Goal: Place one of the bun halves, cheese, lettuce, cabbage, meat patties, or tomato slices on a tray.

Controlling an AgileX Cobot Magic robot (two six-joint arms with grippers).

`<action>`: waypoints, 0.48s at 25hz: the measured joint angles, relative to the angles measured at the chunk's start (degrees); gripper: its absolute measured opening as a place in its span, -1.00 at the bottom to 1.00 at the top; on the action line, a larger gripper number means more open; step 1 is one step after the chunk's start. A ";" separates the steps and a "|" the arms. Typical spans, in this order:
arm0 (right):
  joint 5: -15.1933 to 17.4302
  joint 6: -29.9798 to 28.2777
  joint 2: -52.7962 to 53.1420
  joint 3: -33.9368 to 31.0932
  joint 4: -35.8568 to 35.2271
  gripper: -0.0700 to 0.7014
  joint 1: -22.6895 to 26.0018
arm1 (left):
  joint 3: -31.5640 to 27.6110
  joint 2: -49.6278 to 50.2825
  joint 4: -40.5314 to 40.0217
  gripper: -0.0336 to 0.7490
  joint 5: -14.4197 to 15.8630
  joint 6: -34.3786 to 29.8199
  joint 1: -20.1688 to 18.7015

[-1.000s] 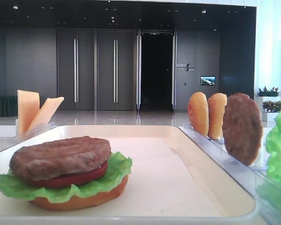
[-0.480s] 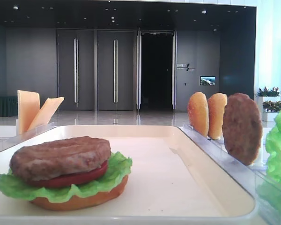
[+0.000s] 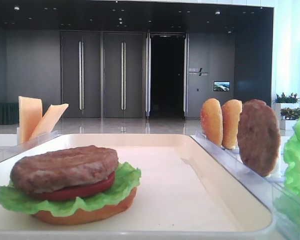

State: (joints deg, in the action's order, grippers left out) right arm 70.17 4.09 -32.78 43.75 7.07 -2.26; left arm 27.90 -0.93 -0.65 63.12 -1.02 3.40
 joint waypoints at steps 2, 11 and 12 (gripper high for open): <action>0.00 0.00 4.68 -2.40 0.00 0.08 0.00 | 0.00 0.00 0.00 -0.68 0.00 0.00 0.00; -2.57 0.89 18.26 -11.17 0.00 0.06 0.00 | 0.00 0.00 0.00 -0.68 0.00 0.00 0.00; -3.24 0.96 19.48 -11.99 0.00 0.05 0.00 | 0.00 0.00 0.00 -0.68 0.00 0.00 0.00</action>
State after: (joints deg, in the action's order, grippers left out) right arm 66.94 5.05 -13.30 31.76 7.07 -2.26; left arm 27.90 -0.93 -0.65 63.12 -1.02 3.40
